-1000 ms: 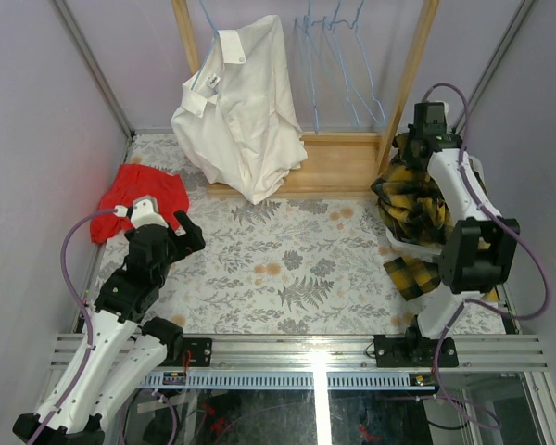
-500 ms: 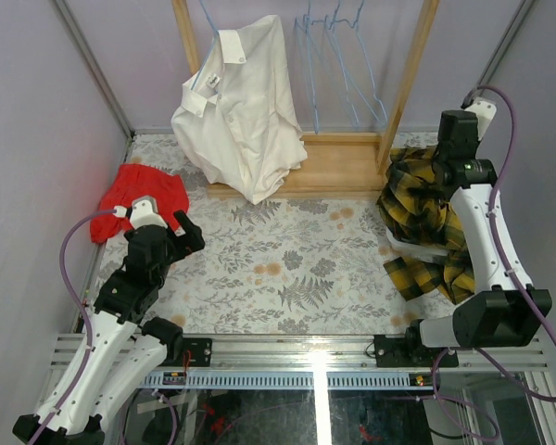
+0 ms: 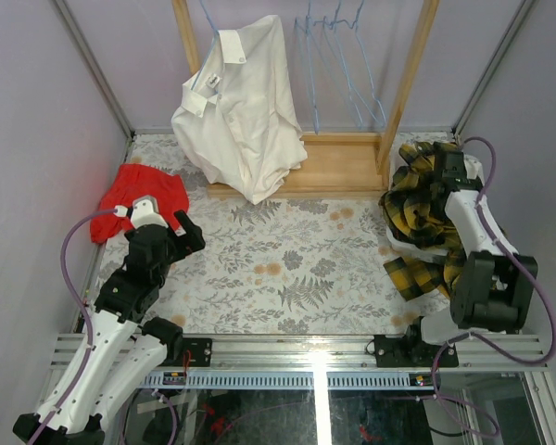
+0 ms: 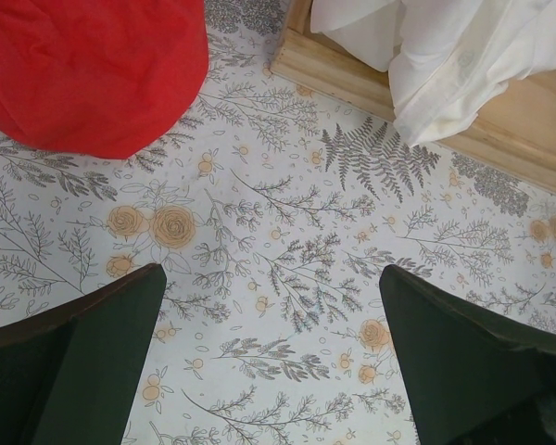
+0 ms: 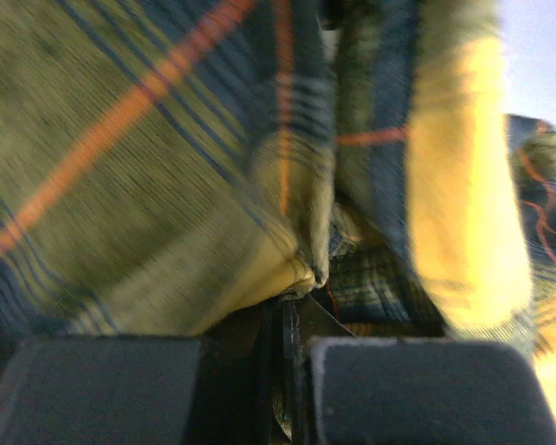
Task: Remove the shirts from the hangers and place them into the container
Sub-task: Place the shirt in the bin.
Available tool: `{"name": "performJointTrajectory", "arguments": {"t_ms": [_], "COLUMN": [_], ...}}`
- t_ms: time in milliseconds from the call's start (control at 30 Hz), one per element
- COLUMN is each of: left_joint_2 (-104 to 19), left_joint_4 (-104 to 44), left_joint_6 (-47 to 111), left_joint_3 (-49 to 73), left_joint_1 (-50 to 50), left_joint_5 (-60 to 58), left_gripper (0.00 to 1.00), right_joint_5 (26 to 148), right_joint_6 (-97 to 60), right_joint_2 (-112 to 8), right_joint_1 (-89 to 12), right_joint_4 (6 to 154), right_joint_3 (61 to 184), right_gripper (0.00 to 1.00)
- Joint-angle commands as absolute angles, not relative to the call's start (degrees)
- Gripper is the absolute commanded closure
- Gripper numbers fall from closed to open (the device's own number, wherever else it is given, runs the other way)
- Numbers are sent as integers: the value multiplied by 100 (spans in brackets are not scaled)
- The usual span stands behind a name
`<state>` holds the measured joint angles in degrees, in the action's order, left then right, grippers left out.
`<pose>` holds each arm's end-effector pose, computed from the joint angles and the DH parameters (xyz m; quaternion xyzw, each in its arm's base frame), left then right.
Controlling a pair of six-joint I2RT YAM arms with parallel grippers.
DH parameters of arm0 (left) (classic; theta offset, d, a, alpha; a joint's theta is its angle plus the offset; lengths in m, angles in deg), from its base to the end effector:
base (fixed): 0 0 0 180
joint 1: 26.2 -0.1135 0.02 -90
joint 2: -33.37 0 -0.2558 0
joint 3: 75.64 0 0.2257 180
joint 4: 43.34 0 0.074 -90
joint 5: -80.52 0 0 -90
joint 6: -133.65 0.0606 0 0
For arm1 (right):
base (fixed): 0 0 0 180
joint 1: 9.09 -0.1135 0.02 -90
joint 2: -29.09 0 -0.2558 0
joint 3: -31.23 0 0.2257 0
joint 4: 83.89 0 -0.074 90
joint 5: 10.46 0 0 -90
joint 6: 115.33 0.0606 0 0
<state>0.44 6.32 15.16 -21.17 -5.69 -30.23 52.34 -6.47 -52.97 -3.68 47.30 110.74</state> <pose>0.1297 -0.0256 0.2738 -0.1511 0.8352 -0.0692 0.5243 0.2861 -0.0549 0.2569 0.2689 0.8804 -0.1827 0.3453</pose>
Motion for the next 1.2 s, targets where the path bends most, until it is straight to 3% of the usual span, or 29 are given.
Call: {"name": "performJointTrajectory", "arguments": {"t_ms": [0, 67, 200, 367, 533, 667, 867, 1167], "left_joint_2": [-28, -31, 5, -16, -28, -35, -47, -107], "left_joint_4": [353, 369, 364, 337, 328, 327, 326, 301], "left_joint_6": [1612, 1615, 1601, 1610, 1620, 1627, 1623, 1640], "left_joint_3": [-2151, -2138, -2160, -2162, -2155, -2157, -2155, -2156], "left_joint_1": [-594, -590, -593, -602, -598, -600, -595, -602], "left_joint_5": [-2969, -2963, -2987, -2957, -2927, -2906, -2900, -2835], "left_gripper": [0, 0, 0, 0, 0, 0, 0, 0], "right_joint_5": [5868, 5901, 6117, 5847, 5736, 5754, 6813, 6951], "right_joint_6": [-854, -715, -586, -666, -603, -298, 424, 1344], "right_joint_2": [-6298, -6348, -5572, -4760, -3849, -3080, -1831, -656], "right_joint_1": [-312, -312, -305, -311, -312, -312, -312, -312], "right_joint_4": [4559, 4564, 4734, 4144, 3754, 3526, 3102, 2553], "right_joint_3": [11126, 11101, 11208, 12146, 12310, 12033, 10932, 9594], "right_gripper": [100, 98, 81, 44, 25, 22, 23, 24]}}
